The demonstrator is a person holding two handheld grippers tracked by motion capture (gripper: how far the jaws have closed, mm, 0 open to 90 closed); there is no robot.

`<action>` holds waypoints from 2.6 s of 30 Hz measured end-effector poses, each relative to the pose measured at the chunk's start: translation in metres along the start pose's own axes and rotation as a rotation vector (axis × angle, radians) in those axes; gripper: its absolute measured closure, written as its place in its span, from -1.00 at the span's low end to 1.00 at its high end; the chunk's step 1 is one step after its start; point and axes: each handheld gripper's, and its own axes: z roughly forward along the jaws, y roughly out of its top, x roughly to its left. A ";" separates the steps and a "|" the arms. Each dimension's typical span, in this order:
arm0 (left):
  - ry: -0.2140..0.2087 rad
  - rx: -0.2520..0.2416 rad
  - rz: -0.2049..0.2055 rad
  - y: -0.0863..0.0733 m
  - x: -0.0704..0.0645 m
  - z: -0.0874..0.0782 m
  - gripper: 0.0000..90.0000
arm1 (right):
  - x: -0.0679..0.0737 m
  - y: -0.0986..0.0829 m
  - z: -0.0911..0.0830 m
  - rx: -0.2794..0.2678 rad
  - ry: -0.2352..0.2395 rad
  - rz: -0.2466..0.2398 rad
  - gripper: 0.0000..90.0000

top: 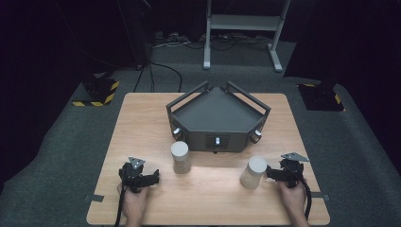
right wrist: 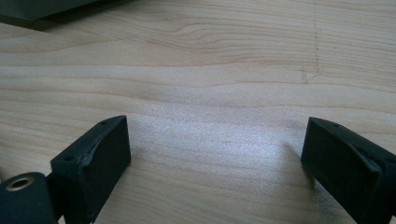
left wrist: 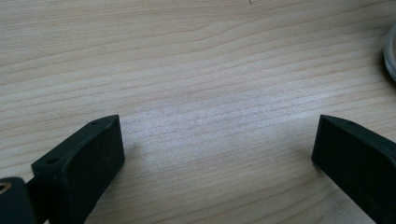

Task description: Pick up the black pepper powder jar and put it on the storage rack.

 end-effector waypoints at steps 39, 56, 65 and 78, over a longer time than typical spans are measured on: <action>-0.120 -0.066 0.047 -0.008 0.000 -0.026 -0.99 | 0.000 0.000 0.000 0.000 0.000 0.001 -0.83; -0.254 -0.052 0.124 0.005 -0.010 -0.022 -0.99 | 0.000 0.000 0.000 0.000 0.000 0.001 -0.83; -0.285 -0.052 0.135 0.010 -0.017 -0.016 -0.98 | 0.000 0.000 0.000 0.000 0.000 0.000 -0.83; -0.317 -0.057 0.139 0.025 -0.026 -0.009 -0.96 | 0.000 0.000 0.000 0.000 0.000 0.001 -0.83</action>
